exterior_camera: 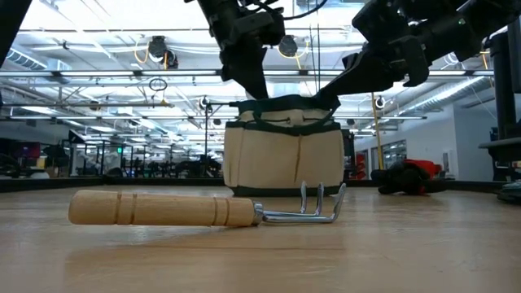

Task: Pick & Place Garden tools in Gardening bag
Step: Put the brown trowel into the brown gardening bag

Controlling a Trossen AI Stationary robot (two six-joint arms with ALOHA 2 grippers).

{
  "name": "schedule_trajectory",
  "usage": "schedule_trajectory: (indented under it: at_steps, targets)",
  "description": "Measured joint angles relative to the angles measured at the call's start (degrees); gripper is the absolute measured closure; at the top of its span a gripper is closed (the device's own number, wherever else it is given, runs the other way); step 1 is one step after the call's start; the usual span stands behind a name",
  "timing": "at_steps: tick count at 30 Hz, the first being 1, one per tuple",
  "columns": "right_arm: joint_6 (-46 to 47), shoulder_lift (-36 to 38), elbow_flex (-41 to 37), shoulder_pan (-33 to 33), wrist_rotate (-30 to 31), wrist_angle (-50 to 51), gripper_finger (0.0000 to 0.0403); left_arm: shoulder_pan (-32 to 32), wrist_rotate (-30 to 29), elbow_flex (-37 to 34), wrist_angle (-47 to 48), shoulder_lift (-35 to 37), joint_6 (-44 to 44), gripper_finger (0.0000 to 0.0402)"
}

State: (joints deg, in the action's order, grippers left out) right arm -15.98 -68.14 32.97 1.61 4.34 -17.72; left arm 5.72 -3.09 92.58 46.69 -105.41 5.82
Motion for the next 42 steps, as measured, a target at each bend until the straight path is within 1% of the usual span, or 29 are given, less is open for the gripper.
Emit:
schedule_trajectory:
  at_steps: [4, 8, 13, 18, 24, 28, 32, 34, 38, 42]
  targets:
    - [-0.13, 0.00, 0.00, 0.00, -0.02, -0.02, 0.0403, 0.00, -0.04, 0.00, 0.08, 0.00, -1.55, 0.0385]
    - [-0.12, 0.00, 0.00, 0.00, -0.02, -0.02, 0.0403, 0.00, -0.26, 0.00, 0.04, 0.00, -3.25, 0.0356]
    - [0.23, -0.02, 0.00, 0.00, -0.06, -0.02, 0.0403, -0.19, -3.28, 0.00, -0.02, 0.00, -4.10, 0.0314]
    - [0.25, 0.00, 0.00, 0.00, -0.02, -0.02, 0.0403, -1.06, -2.45, 0.00, 2.43, 1.05, -4.11, 0.0289]
    - [0.26, 0.00, 0.00, 0.00, 0.00, -0.02, 0.0403, -2.69, -2.40, -0.02, 6.88, 4.07, -4.00, 0.0291]
    - [0.27, 0.00, 0.00, 0.00, 0.02, -0.13, 0.0403, -4.39, -2.75, -0.02, 7.50, 5.40, -8.34, 0.0301]
    - [0.27, 0.00, 0.00, 0.00, 0.02, -0.45, 0.0403, -5.55, -2.89, -0.84, 5.13, 4.77, -16.40, 0.0308]
    - [0.27, 0.00, 0.00, 0.00, 0.02, -0.46, 0.0403, -5.77, -2.99, -1.50, 2.83, 4.08, -19.09, 0.0309]
    - [0.25, 0.00, 0.00, 0.01, 0.00, -0.26, 0.0403, -5.41, -2.95, -2.49, -1.11, 3.18, -23.27, 0.0309]
    - [0.27, 0.00, 0.00, 0.00, -0.02, -0.02, 0.0403, -4.00, -2.80, -2.70, -0.11, 2.09, -23.73, 0.0309]
